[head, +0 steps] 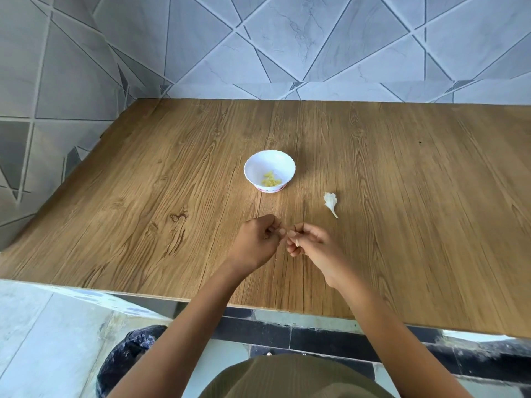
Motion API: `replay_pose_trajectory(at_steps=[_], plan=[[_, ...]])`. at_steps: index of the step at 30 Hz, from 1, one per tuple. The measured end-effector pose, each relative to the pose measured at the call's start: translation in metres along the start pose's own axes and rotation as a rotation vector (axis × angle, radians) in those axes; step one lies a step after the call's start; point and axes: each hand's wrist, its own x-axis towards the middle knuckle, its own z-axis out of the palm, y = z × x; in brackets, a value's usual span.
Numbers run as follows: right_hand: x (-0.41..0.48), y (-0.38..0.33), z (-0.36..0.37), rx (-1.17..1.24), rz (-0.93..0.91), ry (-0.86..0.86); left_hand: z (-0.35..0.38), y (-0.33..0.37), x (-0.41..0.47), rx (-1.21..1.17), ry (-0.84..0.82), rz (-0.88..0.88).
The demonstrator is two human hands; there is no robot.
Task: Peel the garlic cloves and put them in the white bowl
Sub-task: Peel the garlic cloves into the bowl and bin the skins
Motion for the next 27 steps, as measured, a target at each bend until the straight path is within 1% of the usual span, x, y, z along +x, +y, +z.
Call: replay_pose_trajectory(at_steps=[7, 9, 13, 20, 24, 27], plan=[[0.005, 0.005, 0.007, 0.144, 0.076, 0.13, 0.008, -0.007, 0.006, 0.003, 0.029, -0.177], [0.005, 0.004, 0.003, 0.107, 0.052, 0.162, 0.007, -0.01, 0.007, 0.06, 0.035, -0.16], [0.006, 0.003, -0.004, 0.035, 0.012, 0.175, 0.006, -0.014, 0.004, 0.152, -0.001, -0.064], [0.001, 0.006, -0.005, -0.045, -0.064, 0.166, 0.007, -0.02, 0.0, 0.164, 0.041, -0.048], [-0.004, 0.008, -0.009, -0.071, -0.102, 0.171, 0.005, -0.023, -0.003, 0.222, -0.021, -0.024], [-0.008, 0.009, -0.012, -0.068, -0.109, 0.182, 0.004, -0.024, -0.005, 0.223, 0.014, 0.01]])
